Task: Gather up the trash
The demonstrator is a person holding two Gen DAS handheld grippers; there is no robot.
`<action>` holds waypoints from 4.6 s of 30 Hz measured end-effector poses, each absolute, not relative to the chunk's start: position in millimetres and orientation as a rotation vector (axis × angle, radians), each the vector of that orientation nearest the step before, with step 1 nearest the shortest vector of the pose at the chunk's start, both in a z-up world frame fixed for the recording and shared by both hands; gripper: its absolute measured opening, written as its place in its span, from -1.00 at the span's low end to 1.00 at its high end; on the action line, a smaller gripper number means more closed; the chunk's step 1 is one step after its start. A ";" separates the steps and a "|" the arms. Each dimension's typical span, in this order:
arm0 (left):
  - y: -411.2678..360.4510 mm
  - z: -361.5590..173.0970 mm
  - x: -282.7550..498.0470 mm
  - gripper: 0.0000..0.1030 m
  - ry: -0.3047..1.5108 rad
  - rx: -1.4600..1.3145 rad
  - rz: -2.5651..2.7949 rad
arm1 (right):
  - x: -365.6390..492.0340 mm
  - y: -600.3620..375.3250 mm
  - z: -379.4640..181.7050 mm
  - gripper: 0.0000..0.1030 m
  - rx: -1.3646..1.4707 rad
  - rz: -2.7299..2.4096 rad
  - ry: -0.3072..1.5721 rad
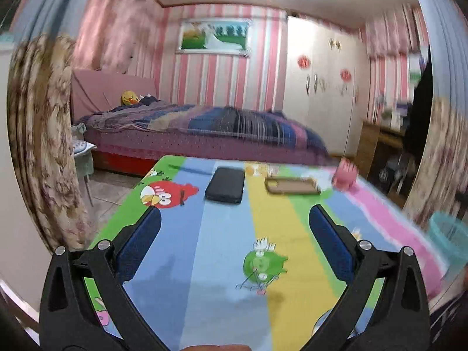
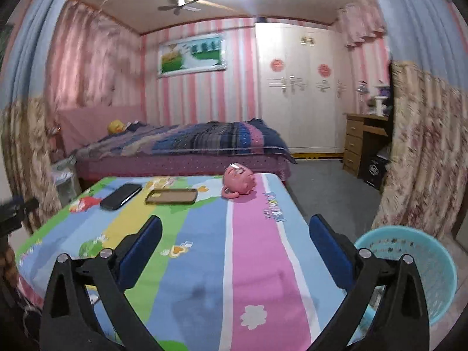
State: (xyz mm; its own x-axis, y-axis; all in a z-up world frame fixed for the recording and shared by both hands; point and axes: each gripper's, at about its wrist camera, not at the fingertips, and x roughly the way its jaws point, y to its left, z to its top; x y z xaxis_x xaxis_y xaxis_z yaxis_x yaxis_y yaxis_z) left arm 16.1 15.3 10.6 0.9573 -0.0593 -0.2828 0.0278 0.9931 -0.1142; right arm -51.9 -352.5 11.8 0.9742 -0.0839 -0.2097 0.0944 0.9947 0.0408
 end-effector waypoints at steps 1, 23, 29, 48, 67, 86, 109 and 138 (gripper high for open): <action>15.8 9.4 18.7 0.90 0.296 -0.116 -0.035 | -49.2 -351.6 10.4 0.91 0.048 -0.101 0.222; -1.8 -3.9 21.8 0.90 0.337 -0.049 -0.086 | -20.9 -339.5 7.4 0.91 0.023 -0.125 0.308; -1.4 -3.7 22.8 0.90 0.341 -0.049 -0.082 | -19.3 -339.8 7.4 0.91 0.027 -0.135 0.322; -3.9 -3.4 21.5 0.90 0.348 -0.044 -0.087 | -17.3 -332.7 6.4 0.91 -0.002 -0.139 0.324; -4.3 -3.1 21.1 0.90 0.348 -0.045 -0.086 | -16.0 -330.1 5.2 0.91 -0.019 -0.132 0.329; -4.3 -3.1 20.7 0.90 0.346 -0.047 -0.087 | -17.0 -330.6 5.2 0.91 -0.022 -0.132 0.330; -7.2 -1.8 22.5 0.90 0.350 -0.040 -0.093 | -19.1 -331.8 5.4 0.91 -0.019 -0.130 0.332; -7.0 -1.8 22.6 0.90 0.350 -0.039 -0.094 | -19.5 -331.7 5.6 0.91 -0.021 -0.131 0.333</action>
